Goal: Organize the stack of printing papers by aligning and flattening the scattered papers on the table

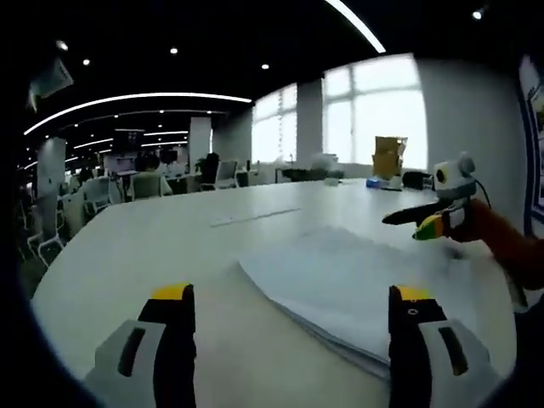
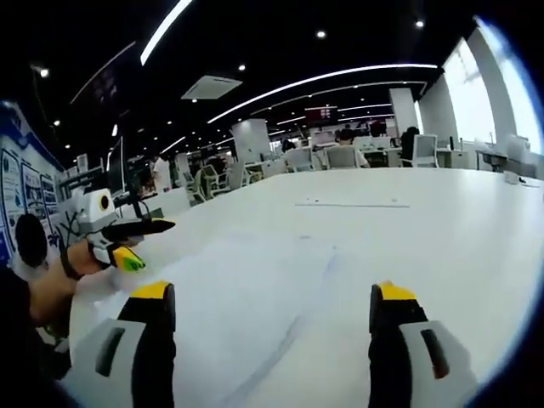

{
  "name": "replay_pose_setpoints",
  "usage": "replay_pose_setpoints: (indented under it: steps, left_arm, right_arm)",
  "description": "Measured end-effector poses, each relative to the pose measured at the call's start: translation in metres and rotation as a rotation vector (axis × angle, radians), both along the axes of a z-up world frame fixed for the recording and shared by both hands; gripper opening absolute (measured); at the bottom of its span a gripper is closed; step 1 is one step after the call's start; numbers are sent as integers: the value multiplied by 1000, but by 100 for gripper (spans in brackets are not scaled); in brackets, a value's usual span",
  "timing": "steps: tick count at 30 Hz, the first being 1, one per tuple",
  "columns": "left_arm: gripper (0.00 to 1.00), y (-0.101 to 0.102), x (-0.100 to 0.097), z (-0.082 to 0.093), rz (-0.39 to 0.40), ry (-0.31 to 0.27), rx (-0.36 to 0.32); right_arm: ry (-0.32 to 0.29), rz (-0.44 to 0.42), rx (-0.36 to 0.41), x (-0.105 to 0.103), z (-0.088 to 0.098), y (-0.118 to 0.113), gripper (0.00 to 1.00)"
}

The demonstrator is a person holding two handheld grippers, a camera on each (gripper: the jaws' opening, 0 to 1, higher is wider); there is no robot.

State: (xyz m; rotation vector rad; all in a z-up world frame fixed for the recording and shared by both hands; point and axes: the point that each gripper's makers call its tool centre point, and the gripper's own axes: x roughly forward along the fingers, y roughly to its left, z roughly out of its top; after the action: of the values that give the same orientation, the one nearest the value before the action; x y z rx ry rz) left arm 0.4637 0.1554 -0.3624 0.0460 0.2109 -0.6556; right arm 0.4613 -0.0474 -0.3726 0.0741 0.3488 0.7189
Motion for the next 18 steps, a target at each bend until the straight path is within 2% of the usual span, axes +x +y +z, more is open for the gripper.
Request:
replay_pose_setpoints:
  steps: [4,10,18]
  left_arm:
    - [97,3,-11,1,-9,3,28]
    - [97,6,-27,2,-17,5,48]
    - [97,12,-48,4,-14,4,72]
  right_arm:
    - [-12,8,12,-16,9,0,90]
    - [-39,23,-3,-24,21,-3,90]
    - [-71,32,-13,-47,33,-14,90]
